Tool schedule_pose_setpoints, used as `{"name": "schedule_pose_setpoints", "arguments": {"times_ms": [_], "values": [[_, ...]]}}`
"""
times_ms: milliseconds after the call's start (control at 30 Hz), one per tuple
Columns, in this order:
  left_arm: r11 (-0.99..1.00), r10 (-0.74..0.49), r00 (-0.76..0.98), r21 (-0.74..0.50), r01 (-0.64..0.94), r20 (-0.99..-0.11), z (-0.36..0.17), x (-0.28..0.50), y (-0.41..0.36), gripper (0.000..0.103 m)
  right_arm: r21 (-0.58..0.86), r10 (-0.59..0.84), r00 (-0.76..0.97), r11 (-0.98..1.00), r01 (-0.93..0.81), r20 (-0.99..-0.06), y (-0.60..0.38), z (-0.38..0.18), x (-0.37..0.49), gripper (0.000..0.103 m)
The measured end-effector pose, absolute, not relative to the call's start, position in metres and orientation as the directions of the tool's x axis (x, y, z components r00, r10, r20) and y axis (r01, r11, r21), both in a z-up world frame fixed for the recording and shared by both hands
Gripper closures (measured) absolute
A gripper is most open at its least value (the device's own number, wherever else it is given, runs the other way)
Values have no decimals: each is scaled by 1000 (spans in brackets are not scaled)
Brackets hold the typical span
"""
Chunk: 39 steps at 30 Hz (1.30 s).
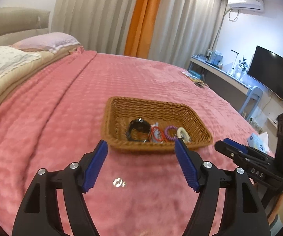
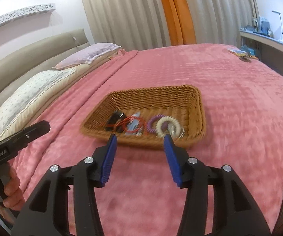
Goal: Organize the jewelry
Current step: 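Grasp the silver pendant with the left tool while the right tool grasps the bead bracelet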
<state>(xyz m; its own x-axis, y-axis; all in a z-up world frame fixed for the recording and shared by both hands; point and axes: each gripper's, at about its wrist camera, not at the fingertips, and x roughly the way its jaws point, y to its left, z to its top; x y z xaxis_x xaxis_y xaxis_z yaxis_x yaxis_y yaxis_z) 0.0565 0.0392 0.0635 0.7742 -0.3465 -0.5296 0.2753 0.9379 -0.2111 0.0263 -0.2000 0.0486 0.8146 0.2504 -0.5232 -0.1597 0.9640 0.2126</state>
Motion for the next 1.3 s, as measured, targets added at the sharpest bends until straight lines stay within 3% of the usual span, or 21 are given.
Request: {"name": "schedule_pose_setpoints", "arguments": {"times_ms": [133, 600, 867, 1300], "values": [[947, -316, 800, -214, 238, -510, 56, 28, 61, 21, 206, 272, 803, 960, -189, -530, -175, 39, -8, 51], [959, -262, 774, -246, 141, -576, -7, -14, 107, 21, 122, 267, 696, 960, -251, -666, -92, -37, -49, 50], [963, -254, 754, -233, 137, -605, -27, -7, 107, 21, 121, 222, 702, 974, -192, -676, -81, -53, -50, 60], [957, -291, 741, -205, 208, -605, -31, 20, 84, 23, 88, 154, 743, 988, -127, -651, -61, -63, -50, 91]]}}
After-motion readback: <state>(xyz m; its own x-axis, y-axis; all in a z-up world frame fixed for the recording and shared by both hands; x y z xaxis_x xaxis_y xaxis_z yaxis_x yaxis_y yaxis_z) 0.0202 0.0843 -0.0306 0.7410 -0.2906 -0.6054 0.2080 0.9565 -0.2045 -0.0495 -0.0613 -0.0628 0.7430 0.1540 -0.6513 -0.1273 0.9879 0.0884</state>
